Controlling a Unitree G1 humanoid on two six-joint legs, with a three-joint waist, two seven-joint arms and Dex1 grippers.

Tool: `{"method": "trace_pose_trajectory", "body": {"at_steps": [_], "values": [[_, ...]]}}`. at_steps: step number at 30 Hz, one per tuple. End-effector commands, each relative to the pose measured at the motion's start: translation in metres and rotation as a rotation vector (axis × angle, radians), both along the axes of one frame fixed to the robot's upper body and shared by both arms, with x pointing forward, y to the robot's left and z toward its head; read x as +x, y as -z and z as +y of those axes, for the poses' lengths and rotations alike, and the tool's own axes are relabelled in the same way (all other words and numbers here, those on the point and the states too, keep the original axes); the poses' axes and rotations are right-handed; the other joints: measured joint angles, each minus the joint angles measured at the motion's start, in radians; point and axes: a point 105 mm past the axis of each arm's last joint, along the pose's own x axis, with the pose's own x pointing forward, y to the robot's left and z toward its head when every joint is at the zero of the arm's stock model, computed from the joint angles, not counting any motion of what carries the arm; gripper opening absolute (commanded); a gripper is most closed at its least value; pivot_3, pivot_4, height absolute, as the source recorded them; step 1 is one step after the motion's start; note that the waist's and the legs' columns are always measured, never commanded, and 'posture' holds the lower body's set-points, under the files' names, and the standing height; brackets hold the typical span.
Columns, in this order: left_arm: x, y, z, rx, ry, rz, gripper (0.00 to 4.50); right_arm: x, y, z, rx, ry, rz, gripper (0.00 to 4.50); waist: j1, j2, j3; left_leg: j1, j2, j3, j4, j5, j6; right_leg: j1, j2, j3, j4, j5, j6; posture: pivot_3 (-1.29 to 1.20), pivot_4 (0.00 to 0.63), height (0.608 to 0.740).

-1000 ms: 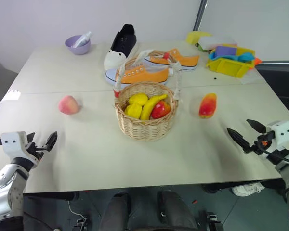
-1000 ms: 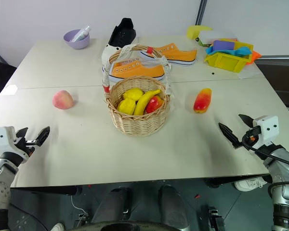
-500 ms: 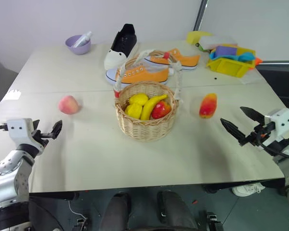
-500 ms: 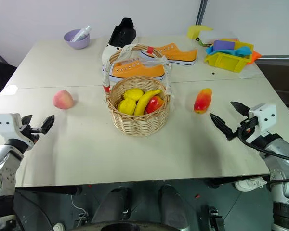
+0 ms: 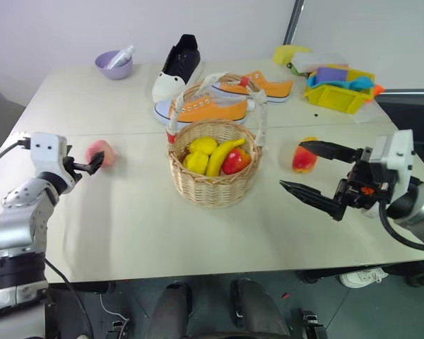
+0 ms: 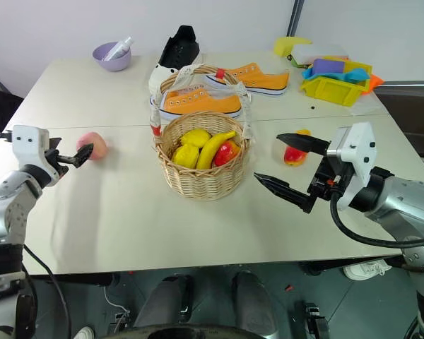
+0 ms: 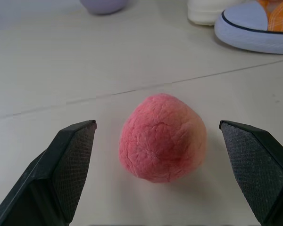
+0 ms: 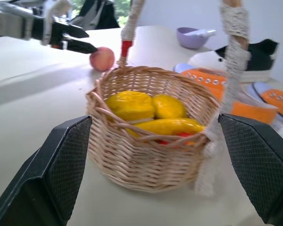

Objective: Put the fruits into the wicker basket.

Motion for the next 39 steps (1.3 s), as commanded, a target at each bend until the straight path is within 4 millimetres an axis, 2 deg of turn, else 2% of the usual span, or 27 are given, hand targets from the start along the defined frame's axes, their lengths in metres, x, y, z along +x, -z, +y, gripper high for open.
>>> {"method": "trace_pose_trajectory", "body": {"at_steps": [1, 6, 11, 14, 16, 17, 20, 22, 24, 28, 33, 34, 36, 39], "values": [[0.01, -0.012, 0.002, 0.052, 0.017, -0.001, 4.5, -0.007, -0.004, 0.009, 0.005, -0.043, -0.012, 4.47, 0.001, -0.001, 0.0, 0.0, 0.0, 0.0, 0.0, 0.0, 0.0, 0.0, 0.0, 0.0, 0.0, 0.0, 0.0, 0.0, 0.15, 0.738], [0.03, -0.011, -0.001, 0.1, 0.037, 0.041, 4.5, -0.007, 0.003, 0.012, 0.01, -0.044, 0.008, 4.47, 0.002, -0.001, 0.0, -0.001, 0.0, 0.0, 0.0, 0.0, 0.0, 0.0, 0.0, -0.001, 0.0, 0.0, 0.0, 0.0, 0.15, 0.738], [0.039, -0.005, 0.003, 0.081, 0.004, 0.079, 4.5, -0.009, 0.001, 0.015, 0.014, -0.047, -0.006, 4.47, -0.002, -0.001, 0.0, -0.001, 0.0, 0.0, 0.0, 0.0, 0.0, -0.001, 0.0, -0.001, 0.0, 0.001, 0.003, 0.0, 0.15, 0.738], [0.04, 0.003, 0.001, 0.055, -0.002, 0.1, 3.69, -0.011, 0.002, 0.02, 0.014, -0.046, -0.017, 4.5, -0.002, -0.001, 0.0, -0.001, 0.0, 0.0, 0.0, 0.0, 0.0, -0.001, 0.0, -0.001, 0.0, 0.002, 0.003, 0.0, 0.15, 0.738], [0.04, 0.005, 0.002, 0.061, -0.01, 0.11, 2.75, -0.012, 0.002, 0.021, 0.013, -0.044, -0.02, 4.5, 0.0, -0.001, 0.0, -0.001, 0.0, 0.0, 0.0, 0.0, 0.0, -0.001, 0.0, -0.001, 0.0, 0.002, 0.003, 0.0, 0.15, 0.738], [0.04, 0.006, 0.003, 0.069, -0.014, 0.116, 2.42, -0.012, 0.001, 0.021, 0.013, -0.044, -0.022, 4.5, 0.0, -0.001, 0.0, -0.001, 0.0, 0.0, 0.0, 0.0, 0.0, -0.001, 0.0, -0.001, 0.0, 0.002, 0.003, 0.0, 0.15, 0.738], [0.038, 0.006, 0.006, 0.073, -0.022, 0.122, 2.25, -0.011, -0.001, 0.022, 0.012, -0.045, -0.033, 4.5, 0.0, -0.001, 0.0, -0.001, 0.0, 0.0, 0.0, 0.0, 0.0, -0.001, 0.0, -0.001, 0.0, 0.002, 0.003, 0.0, 0.15, 0.738], [0.033, -0.007, 0.002, 0.021, 0.025, 0.049, 2.25, -0.009, -0.003, 0.022, 0.011, -0.045, -0.043, 4.5, -0.003, -0.001, 0.0, -0.001, 0.0, 0.0, 0.0, 0.0, 0.0, -0.001, 0.0, -0.001, 0.0, 0.002, 0.003, 0.0, 0.15, 0.738], [0.013, -0.039, -0.036, -0.065, 0.276, -0.094, 2.25, -0.007, -0.005, 0.021, 0.02, -0.041, -0.05, 4.5, -0.006, -0.001, 0.0, -0.001, 0.001, -0.001, 0.0, 0.0, 0.0, -0.002, -0.001, 0.0, 0.0, 0.002, 0.003, 0.0, 0.15, 0.738], [-0.033, -0.072, -0.101, -0.178, 0.655, -0.16, 2.25, -0.002, -0.007, 0.016, 0.023, -0.028, -0.048, 4.5, 0.006, -0.002, 0.001, -0.003, 0.002, -0.002, 0.0, 0.0, 0.0, -0.004, -0.004, 0.001, 0.0, 0.002, 0.003, 0.0, 0.15, 0.738], [-0.075, -0.09, -0.175, -0.182, 0.995, -0.097, 2.25, 0.005, -0.006, 0.009, 0.021, -0.015, -0.048, 4.5, 0.018, -0.002, 0.001, -0.002, 0.001, 0.0, 0.002, 0.0, -0.001, 0.0, -0.003, 0.0, -0.002, 0.0, -0.001, 0.0, 0.15, 0.738], [-0.078, -0.091, -0.193, -0.143, 1.039, -0.094, 2.25, 0.007, -0.007, 0.007, 0.02, -0.008, -0.054, 4.5, 0.019, -0.002, 0.001, -0.001, 0.001, 0.0, 0.002, 0.0, 0.0, 0.001, -0.002, 0.0, -0.002, 0.0, -0.001, 0.0, 0.15, 0.738], [-0.069, -0.085, -0.218, -0.071, 1.024, -0.058, 2.25, 0.011, -0.01, 0.004, 0.024, 0.015, -0.078, 4.5, 0.024, -0.002, 0.001, -0.002, 0.0, 0.001, 0.003, 0.0, 0.0, 0.002, -0.001, 0.0, -0.003, 0.001, 0.0, 0.0, 0.15, 0.738], [-0.056, -0.078, -0.24, 0.051, 0.998, -0.065, 2.25, 0.017, -0.014, 0.001, 0.038, 0.049, -0.099, 4.5, 0.019, -0.002, 0.001, -0.001, -0.001, 0.002, 0.004, 0.0, 0.0, 0.003, 0.0, 0.0, -0.003, 0.002, 0.002, 0.0, 0.15, 0.738]]}}
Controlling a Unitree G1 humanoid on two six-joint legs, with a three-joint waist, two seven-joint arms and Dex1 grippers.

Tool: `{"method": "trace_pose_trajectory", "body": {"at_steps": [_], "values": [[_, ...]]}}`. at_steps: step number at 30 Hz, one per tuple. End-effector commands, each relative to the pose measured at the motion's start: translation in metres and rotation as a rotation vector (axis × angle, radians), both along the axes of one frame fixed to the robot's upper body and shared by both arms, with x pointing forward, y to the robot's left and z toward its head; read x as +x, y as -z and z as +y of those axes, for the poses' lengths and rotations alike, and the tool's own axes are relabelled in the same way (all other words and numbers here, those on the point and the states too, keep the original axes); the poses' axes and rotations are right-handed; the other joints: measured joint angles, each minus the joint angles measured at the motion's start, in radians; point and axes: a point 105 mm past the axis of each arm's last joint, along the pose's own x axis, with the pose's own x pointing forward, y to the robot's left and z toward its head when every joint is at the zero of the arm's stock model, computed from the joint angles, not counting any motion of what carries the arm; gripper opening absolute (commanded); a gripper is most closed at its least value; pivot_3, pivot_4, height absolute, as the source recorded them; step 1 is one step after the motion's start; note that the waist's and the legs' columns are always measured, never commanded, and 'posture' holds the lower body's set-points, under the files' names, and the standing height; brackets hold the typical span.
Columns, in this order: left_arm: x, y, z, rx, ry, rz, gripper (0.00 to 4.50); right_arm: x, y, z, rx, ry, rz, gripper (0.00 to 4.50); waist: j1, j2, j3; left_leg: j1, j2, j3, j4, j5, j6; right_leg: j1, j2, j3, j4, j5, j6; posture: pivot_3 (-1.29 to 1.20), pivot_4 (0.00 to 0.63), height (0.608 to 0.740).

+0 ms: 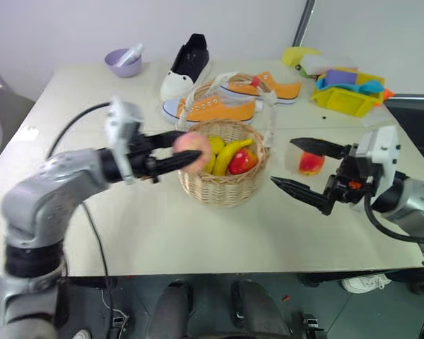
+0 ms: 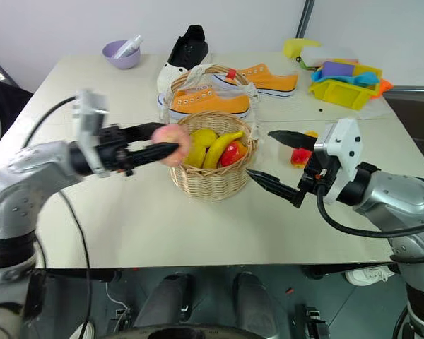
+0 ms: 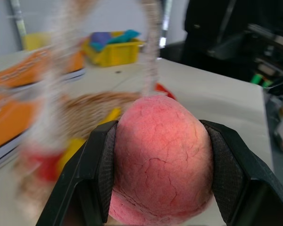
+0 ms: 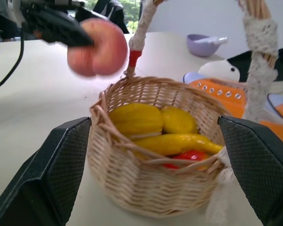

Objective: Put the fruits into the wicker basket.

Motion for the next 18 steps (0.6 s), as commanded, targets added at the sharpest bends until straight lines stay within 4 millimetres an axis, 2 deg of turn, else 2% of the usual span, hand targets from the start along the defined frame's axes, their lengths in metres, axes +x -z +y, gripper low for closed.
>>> {"method": "trace_pose_trajectory", "body": {"at_steps": [1, 7, 9, 10, 11, 12, 14, 18], "values": [[0.015, 0.004, -0.017, 0.048, -0.06, -0.044, 2.25, 0.002, -0.009, -0.003, 0.009, 0.032, -0.056, 4.5, -0.006, 0.0, 0.0, 0.0, 0.0, 0.0, -0.001, 0.0, 0.0, 0.0, 0.0, 0.0, 0.0, 0.0, 0.0, 0.0, 0.15, 0.738], [0.036, 0.012, -0.025, 0.038, -0.146, -0.012, 2.25, 0.006, 0.0, -0.011, 0.023, 0.106, -0.029, 4.5, -0.01, 0.0, 0.0, 0.0, 0.001, -0.001, -0.003, 0.0, 0.001, -0.002, 0.004, 0.0, 0.0, 0.0, 0.001, 0.0, 0.15, 0.738], [0.039, 0.012, -0.022, 0.044, -0.16, -0.034, 3.25, 0.02, 0.018, -0.027, 0.031, 0.226, 0.06, 4.5, -0.01, 0.0, 0.0, 0.0, 0.001, -0.001, -0.003, 0.0, 0.001, -0.003, 0.004, 0.0, 0.001, 0.0, 0.001, 0.0, 0.15, 0.738], [0.039, 0.011, -0.022, 0.047, -0.16, -0.049, 3.57, 0.024, 0.025, -0.032, 0.024, 0.267, 0.083, 4.5, -0.008, 0.0, 0.0, 0.0, 0.001, -0.001, -0.003, 0.0, 0.001, -0.002, 0.004, 0.0, 0.001, 0.0, 0.001, 0.0, 0.15, 0.738], [0.037, 0.006, -0.021, 0.031, -0.144, -0.078, 4.13, 0.033, 0.035, -0.042, 0.016, 0.348, 0.117, 4.5, -0.007, 0.0, 0.0, 0.0, 0.001, -0.001, -0.002, 0.0, 0.001, -0.002, 0.003, 0.0, 0.001, 0.0, 0.001, 0.0, 0.15, 0.738], [0.032, 0.0, -0.02, 0.006, -0.108, -0.102, 4.46, 0.045, 0.046, -0.054, -0.02, 0.458, 0.144, 4.5, -0.008, 0.0, 0.0, 0.0, 0.001, 0.0, -0.002, 0.0, 0.001, -0.002, 0.003, 0.0, 0.001, 0.0, 0.001, 0.0, 0.15, 0.738], [0.021, -0.005, -0.016, -0.016, -0.041, -0.137, 4.46, 0.063, 0.056, -0.071, -0.062, 0.616, 0.139, 4.5, -0.012, 0.0, 0.0, 0.0, 0.001, 0.001, -0.001, 0.0, 0.0, -0.002, 0.002, 0.001, 0.001, 0.0, 0.0, 0.0, 0.15, 0.738], [0.006, 0.003, -0.008, 0.002, 0.043, -0.114, 4.46, 0.089, 0.065, -0.092, 0.015, 0.833, 0.211, 4.5, -0.026, 0.002, 0.0, 0.0, 0.001, 0.001, -0.002, 0.0, 0.0, -0.003, 0.002, 0.001, 0.001, -0.001, -0.003, 0.0, 0.15, 0.738]]}}
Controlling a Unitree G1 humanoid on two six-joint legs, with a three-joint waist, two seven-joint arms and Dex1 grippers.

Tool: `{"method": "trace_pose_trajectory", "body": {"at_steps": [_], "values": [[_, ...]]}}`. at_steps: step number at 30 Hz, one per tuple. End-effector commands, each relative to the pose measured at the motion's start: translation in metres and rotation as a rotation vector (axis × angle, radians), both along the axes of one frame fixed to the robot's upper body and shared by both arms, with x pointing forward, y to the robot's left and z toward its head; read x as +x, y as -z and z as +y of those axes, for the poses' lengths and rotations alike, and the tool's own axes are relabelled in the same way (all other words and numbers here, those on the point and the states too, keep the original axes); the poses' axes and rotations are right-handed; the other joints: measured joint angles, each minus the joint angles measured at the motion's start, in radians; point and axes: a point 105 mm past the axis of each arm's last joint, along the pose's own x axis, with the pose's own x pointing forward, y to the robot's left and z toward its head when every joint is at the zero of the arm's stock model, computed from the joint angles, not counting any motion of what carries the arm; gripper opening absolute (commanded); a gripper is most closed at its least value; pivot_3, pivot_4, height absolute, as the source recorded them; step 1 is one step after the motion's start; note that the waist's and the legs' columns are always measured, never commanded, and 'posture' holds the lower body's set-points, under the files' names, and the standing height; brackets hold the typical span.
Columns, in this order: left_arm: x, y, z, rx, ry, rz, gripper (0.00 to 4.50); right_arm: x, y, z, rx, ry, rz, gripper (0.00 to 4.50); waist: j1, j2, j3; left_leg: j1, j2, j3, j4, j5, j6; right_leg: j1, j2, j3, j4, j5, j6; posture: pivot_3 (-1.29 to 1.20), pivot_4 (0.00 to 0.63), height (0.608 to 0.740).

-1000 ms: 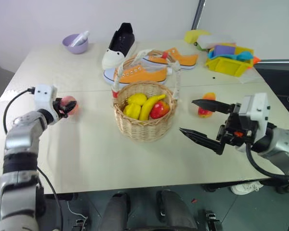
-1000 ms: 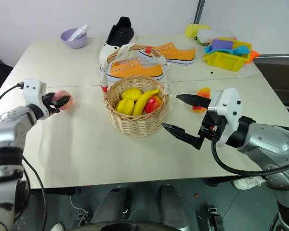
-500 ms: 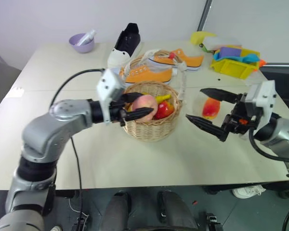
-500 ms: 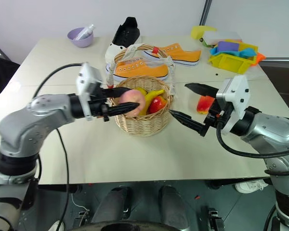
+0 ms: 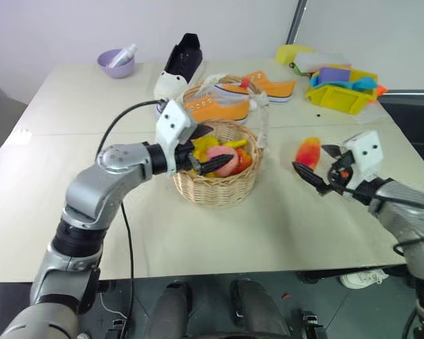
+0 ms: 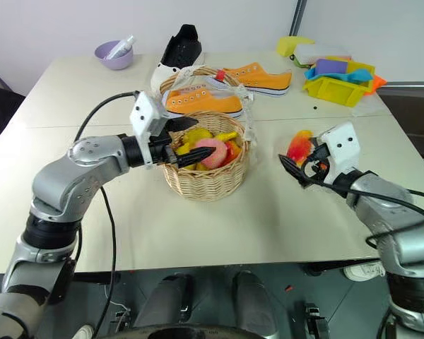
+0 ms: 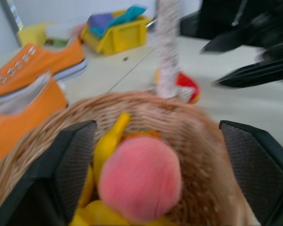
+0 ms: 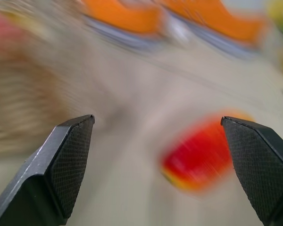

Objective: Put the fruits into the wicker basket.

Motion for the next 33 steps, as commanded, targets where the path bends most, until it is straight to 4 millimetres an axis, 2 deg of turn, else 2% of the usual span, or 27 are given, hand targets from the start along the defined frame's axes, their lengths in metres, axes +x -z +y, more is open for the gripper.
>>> {"method": "trace_pose_trajectory", "body": {"at_steps": [1, 6, 14, 17, 20, 21, 25, 28, 33], "values": [[-0.019, -0.01, 0.005, -0.021, 0.098, -0.044, 4.46, 0.021, -0.008, -0.018, -0.002, 0.194, -0.028, 4.5, -0.005, 0.0, 0.0, 0.0, 0.0, 0.0, 0.0, 0.0, 0.0, 0.0, 0.0, 0.0, 0.0, 0.001, 0.002, 0.0, 0.15, 0.738], [-0.036, -0.007, 0.01, -0.016, 0.174, -0.018, 4.46, 0.043, -0.002, -0.017, 0.062, 0.302, 0.002, 4.5, -0.003, 0.0, 0.0, 0.0, 0.0, 0.0, -0.001, 0.0, 0.0, -0.001, 0.001, 0.0, 0.001, 0.001, 0.003, 0.0, 0.15, 0.738], [-0.046, -0.006, 0.017, -0.014, 0.189, 0.003, 4.46, 0.054, 0.024, -0.006, 0.138, 0.355, 0.14, 4.5, -0.003, 0.0, 0.0, -0.001, 0.0, -0.001, -0.001, 0.0, 0.0, -0.001, 0.0, -0.001, 0.001, 0.002, 0.003, 0.0, 0.15, 0.738], [-0.045, -0.007, 0.02, -0.015, 0.174, -0.002, 4.5, 0.054, 0.028, -0.011, 0.109, 0.385, 0.15, 3.69, -0.004, 0.0, 0.0, -0.001, 0.0, 0.0, -0.001, 0.0, 0.0, -0.001, 0.0, -0.001, 0.001, 0.002, 0.003, 0.0, 0.15, 0.738], [-0.044, -0.009, 0.023, -0.021, 0.161, -0.005, 4.5, 0.053, 0.026, -0.012, 0.111, 0.392, 0.138, 2.22, -0.005, 0.0, 0.0, -0.001, 0.0, -0.001, -0.001, 0.0, 0.0, -0.001, 0.0, -0.001, 0.002, 0.002, 0.003, 0.0, 0.15, 0.738], [-0.041, -0.009, 0.029, -0.022, 0.137, -0.002, 4.5, 0.051, 0.02, -0.014, 0.092, 0.385, 0.115, 2.01, -0.005, 0.0, 0.0, 0.0, 0.0, -0.001, -0.001, 0.0, 0.0, -0.001, 0.001, -0.001, 0.002, 0.002, 0.003, 0.0, 0.15, 0.738], [-0.033, -0.006, 0.05, -0.019, 0.062, 0.001, 4.5, 0.036, -0.002, -0.019, -0.064, 0.298, 0.031, 2.01, -0.004, 0.001, 0.0, 0.0, 0.0, 0.0, -0.001, 0.0, 0.0, -0.002, 0.001, -0.001, 0.003, 0.002, 0.003, 0.0, 0.15, 0.738], [-0.033, -0.004, 0.064, -0.048, 0.048, -0.014, 4.5, 0.006, -0.015, -0.005, -0.192, 0.019, -0.013, 2.01, 0.0, 0.001, 0.0, -0.001, 0.0, -0.001, -0.001, 0.0, 0.001, -0.002, 0.0, -0.001, 0.003, 0.001, 0.004, 0.0, 0.15, 0.738], [-0.033, -0.003, 0.081, -0.12, 0.032, -0.038, 4.5, -0.054, -0.024, 0.03, -0.204, -0.419, -0.018, 2.01, -0.004, 0.001, 0.0, 0.0, 0.001, -0.001, -0.001, -0.001, 0.002, -0.001, 0.001, -0.001, 0.002, 0.001, 0.004, 0.0, 0.15, 0.738]]}}
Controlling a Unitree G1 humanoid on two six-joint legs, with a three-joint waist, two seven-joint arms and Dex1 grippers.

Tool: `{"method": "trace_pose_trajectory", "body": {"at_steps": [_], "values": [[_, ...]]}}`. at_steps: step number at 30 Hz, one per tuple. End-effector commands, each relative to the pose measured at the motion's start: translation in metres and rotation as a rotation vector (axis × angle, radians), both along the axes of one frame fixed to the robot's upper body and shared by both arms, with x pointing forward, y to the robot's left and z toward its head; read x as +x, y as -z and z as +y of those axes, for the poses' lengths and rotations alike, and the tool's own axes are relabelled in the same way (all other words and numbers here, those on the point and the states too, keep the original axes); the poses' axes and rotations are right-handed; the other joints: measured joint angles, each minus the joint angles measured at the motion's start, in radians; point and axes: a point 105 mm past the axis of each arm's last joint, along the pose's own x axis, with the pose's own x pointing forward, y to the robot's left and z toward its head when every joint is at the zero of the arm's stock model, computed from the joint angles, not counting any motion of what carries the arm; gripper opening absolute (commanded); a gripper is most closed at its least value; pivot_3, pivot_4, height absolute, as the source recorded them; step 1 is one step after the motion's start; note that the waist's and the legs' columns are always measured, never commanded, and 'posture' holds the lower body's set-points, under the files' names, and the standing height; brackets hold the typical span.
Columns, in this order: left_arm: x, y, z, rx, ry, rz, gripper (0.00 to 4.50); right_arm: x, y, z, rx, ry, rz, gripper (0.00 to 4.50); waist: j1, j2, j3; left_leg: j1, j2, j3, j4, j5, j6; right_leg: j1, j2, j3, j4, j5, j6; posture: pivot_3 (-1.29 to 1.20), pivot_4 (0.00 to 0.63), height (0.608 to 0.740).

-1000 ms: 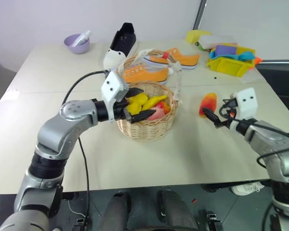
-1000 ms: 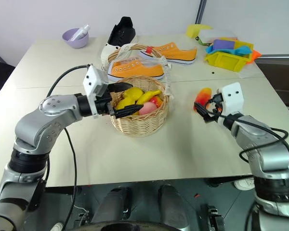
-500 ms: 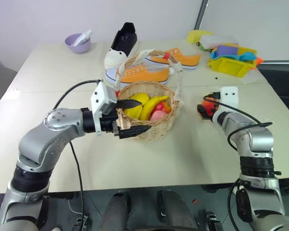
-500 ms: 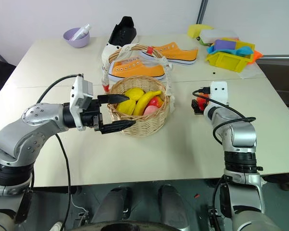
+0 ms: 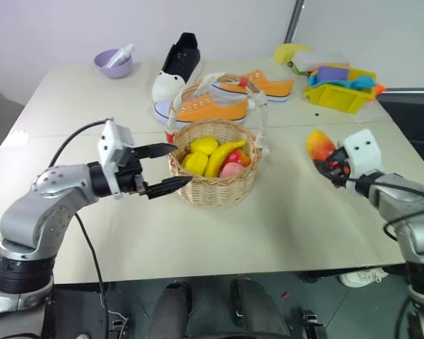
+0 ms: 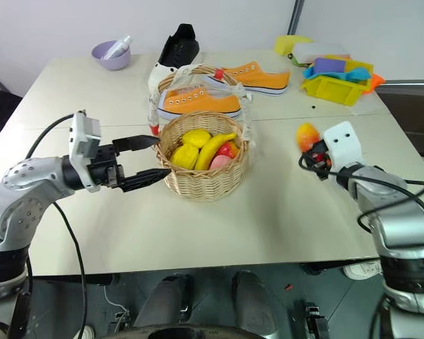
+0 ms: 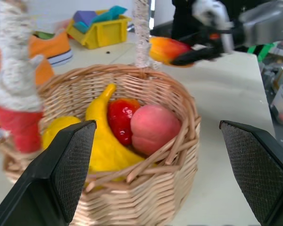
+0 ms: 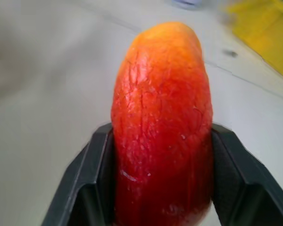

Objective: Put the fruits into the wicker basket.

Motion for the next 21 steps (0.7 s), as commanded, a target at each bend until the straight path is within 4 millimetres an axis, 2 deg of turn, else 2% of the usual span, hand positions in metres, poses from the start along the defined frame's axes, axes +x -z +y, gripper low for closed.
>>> {"method": "trace_pose_trajectory", "body": {"at_steps": [1, 4, 5, 7, 10, 14, 16, 18, 19, 21], "values": [[0.0, -0.009, 0.014, -0.036, -0.023, -0.061, 4.5, -0.038, -0.031, 0.04, 0.051, -0.335, -0.048, 2.01, -0.002, 0.0, 0.0, 0.0, 0.0, 0.0, 0.0, 0.0, 0.0, 0.0, 0.0, 0.0, 0.0, 0.0, 0.0, 0.0, 0.15, 0.738], [0.003, -0.005, 0.022, -0.015, -0.036, -0.054, 4.5, -0.049, -0.049, 0.082, 0.099, -0.517, -0.055, 2.01, -0.01, 0.0, 0.0, 0.002, 0.002, 0.0, 0.001, 0.0, 0.0, 0.001, 0.002, 0.001, 0.0, 0.001, -0.002, 0.0, 0.15, 0.738], [0.003, -0.005, 0.023, -0.013, -0.035, -0.055, 4.5, -0.05, -0.052, 0.09, 0.099, -0.545, -0.057, 2.01, -0.01, 0.0, 0.0, 0.003, 0.003, 0.0, 0.001, 0.0, 0.0, 0.001, 0.002, 0.001, 0.001, 0.002, -0.005, 0.0, 0.15, 0.738], [0.004, -0.005, 0.025, -0.005, -0.037, -0.058, 4.5, -0.04, -0.06, 0.115, 0.081, -0.579, -0.095, 2.01, -0.008, -0.001, 0.0, 0.003, 0.003, 0.0, 0.002, 0.0, 0.0, 0.002, 0.003, 0.0, 0.0, 0.001, -0.008, 0.0, 0.15, 0.738], [0.004, -0.007, 0.029, -0.009, -0.039, -0.068, 4.5, -0.009, -0.065, 0.149, 0.049, -0.529, -0.104, 2.01, -0.006, -0.001, 0.0, 0.002, 0.003, 0.0, 0.002, 0.0, 0.0, 0.0, 0.003, 0.001, 0.0, 0.002, -0.01, 0.0, 0.15, 0.738], [0.003, -0.009, 0.028, -0.015, -0.04, -0.073, 4.5, 0.021, -0.067, 0.169, 0.074, -0.406, -0.094, 2.01, 0.006, -0.002, 0.0, -0.002, 0.003, -0.001, 0.001, 0.001, -0.001, -0.004, 0.001, -0.001, 0.001, 0.004, -0.006, 0.0, 0.15, 0.738], [0.002, -0.007, 0.026, -0.012, -0.04, -0.071, 4.5, 0.028, -0.066, 0.177, 0.081, -0.391, -0.089, 2.01, 0.006, -0.002, 0.0, -0.006, 0.002, -0.001, 0.001, 0.001, -0.001, -0.008, 0.0, -0.001, 0.001, 0.004, -0.006, 0.0, 0.15, 0.738], [0.001, -0.006, 0.024, -0.012, -0.04, -0.069, 4.5, 0.031, -0.067, 0.179, 0.093, -0.374, -0.093, 3.01, 0.004, -0.002, 0.0, -0.016, 0.001, -0.002, 0.002, 0.002, -0.003, -0.018, -0.002, -0.001, 0.003, 0.004, -0.005, 0.0, 0.15, 0.738], [0.0, -0.005, 0.024, -0.012, -0.04, -0.069, 4.5, 0.032, -0.068, 0.179, 0.097, -0.368, -0.096, 3.29, 0.003, -0.002, 0.0, -0.017, 0.0, -0.002, 0.003, 0.002, -0.003, -0.02, -0.003, -0.001, 0.004, 0.005, -0.004, 0.0, 0.15, 0.738], [-0.001, -0.005, 0.022, -0.018, -0.041, -0.068, 4.5, 0.021, -0.075, 0.182, 0.101, -0.424, -0.14, 4.3, 0.001, -0.002, 0.0, -0.018, 0.0, -0.001, 0.003, 0.002, -0.003, -0.021, -0.003, 0.0, 0.005, 0.005, -0.004, 0.0, 0.15, 0.738]]}}
